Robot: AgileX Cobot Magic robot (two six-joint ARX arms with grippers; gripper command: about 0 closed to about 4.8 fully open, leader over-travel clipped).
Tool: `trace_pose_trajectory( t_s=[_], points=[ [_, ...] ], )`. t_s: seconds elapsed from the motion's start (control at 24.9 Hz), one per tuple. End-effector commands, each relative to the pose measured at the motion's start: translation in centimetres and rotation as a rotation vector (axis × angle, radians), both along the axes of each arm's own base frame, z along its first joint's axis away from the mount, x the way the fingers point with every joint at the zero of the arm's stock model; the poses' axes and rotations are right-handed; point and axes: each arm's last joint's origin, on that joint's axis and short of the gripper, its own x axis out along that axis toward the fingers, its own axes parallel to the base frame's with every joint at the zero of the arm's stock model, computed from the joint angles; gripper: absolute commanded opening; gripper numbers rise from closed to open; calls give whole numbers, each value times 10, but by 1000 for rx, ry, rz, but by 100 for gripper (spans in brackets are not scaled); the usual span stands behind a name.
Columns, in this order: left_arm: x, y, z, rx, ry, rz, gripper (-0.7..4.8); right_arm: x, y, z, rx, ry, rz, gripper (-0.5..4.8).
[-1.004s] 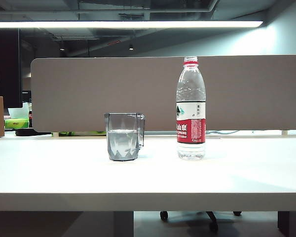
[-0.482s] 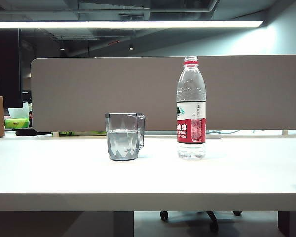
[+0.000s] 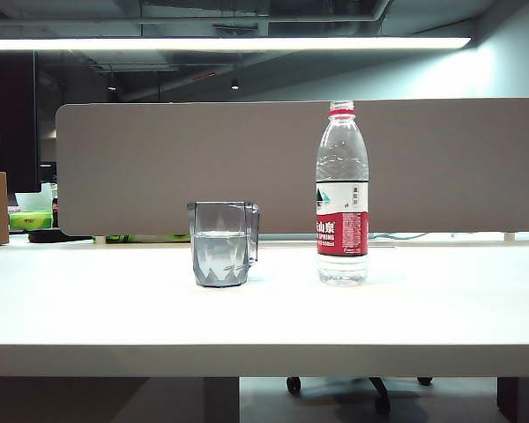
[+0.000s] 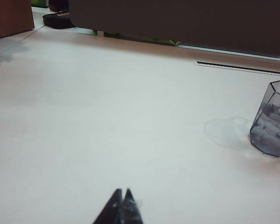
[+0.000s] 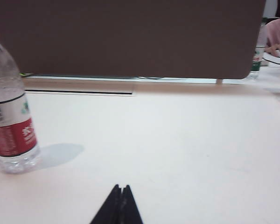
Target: Pick up the mineral water bottle on the table and pour water into the mug until it's half full.
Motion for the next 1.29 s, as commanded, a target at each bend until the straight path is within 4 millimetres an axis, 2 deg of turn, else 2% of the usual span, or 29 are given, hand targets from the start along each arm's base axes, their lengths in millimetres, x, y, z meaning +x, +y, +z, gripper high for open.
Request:
trace_pose_trajectory(
  t_s=[0.04, 0.36, 0.64, 1.04, 1.29],
  points=[
    [0, 0, 2, -2, -12, -1, -5, 0, 4, 0, 1, -11, 39, -1],
    [0, 0, 2, -2, -12, -1, -5, 0, 5, -2, 58, 14, 3, -1],
    [0, 0, 2, -2, -12, -1, -5, -1, 5, -22, 56, 221, 4, -1],
    [0, 0, 2, -2, -12, -1, -5, -1, 5, -22, 56, 225, 5, -1],
    [0, 1, 2, 99, -10, 29, -5, -1, 5, -22, 56, 225, 5, -1]
  ],
)
